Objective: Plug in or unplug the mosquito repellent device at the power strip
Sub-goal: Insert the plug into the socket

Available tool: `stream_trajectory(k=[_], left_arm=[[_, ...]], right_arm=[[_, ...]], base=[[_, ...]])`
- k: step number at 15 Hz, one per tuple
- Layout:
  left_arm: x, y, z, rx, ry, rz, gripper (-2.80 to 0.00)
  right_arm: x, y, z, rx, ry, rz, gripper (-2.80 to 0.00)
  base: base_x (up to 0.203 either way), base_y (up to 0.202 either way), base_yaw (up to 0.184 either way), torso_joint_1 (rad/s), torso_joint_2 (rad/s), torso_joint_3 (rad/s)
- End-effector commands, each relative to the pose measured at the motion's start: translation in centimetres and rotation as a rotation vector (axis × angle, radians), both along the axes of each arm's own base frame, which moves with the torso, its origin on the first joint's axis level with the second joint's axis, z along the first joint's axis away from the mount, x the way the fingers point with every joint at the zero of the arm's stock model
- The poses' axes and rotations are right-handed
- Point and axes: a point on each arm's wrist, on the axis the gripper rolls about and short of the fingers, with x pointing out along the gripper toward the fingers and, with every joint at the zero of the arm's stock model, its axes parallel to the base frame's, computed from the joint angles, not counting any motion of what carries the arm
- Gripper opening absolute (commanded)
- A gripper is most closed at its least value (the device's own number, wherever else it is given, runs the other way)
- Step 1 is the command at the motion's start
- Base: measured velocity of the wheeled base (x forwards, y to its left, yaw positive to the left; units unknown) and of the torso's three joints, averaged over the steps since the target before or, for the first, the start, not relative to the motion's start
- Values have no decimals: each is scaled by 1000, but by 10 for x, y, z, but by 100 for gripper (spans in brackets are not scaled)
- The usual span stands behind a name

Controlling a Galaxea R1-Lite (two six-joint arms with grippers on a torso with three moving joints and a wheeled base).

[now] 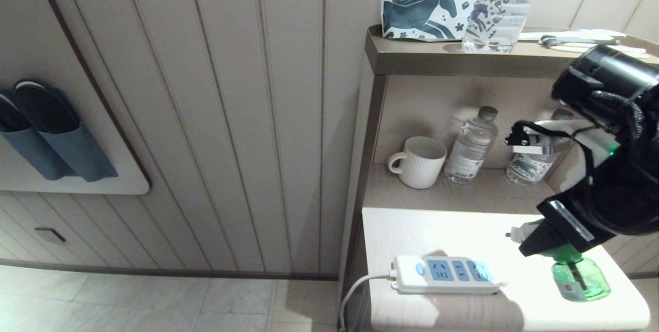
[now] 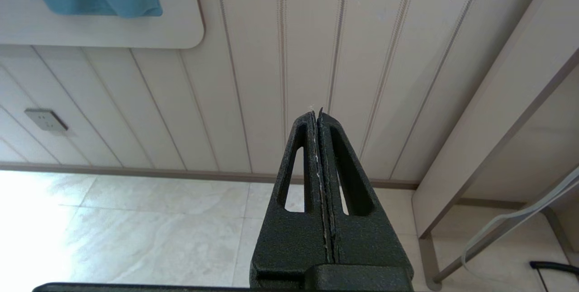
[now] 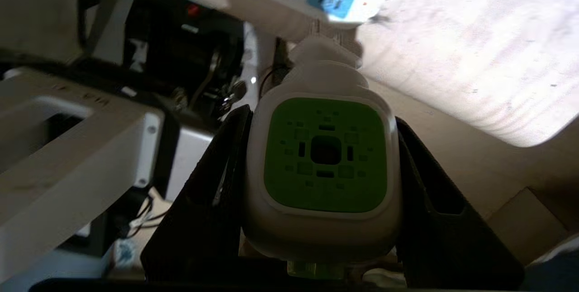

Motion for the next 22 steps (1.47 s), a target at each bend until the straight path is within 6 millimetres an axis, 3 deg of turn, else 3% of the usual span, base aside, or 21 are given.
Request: stream_trajectory(k=[1,6,8,11,22], left_arm=[[0,0,0,0,1,0,-280],[0,0,0,0,1,0,-280],[0,0,0,0,1,0,-280],[0,0,0,0,1,0,-280],[0,0,0,0,1,0,-280]], right_arm=[[18,15,-5,54,143,51,-280],[49,30,-36,45,309,43,-280],[58,35,-39,82,333,55,-280],[62,38,-36,107,393,73,-280],[78,56,-64,-36,451,91,-280]], base=[[0,0,0,0,0,0],[0,0,0,0,0,0],[0,0,0,0,0,0],[0,0,0,0,0,0],[0,0,0,0,0,0]])
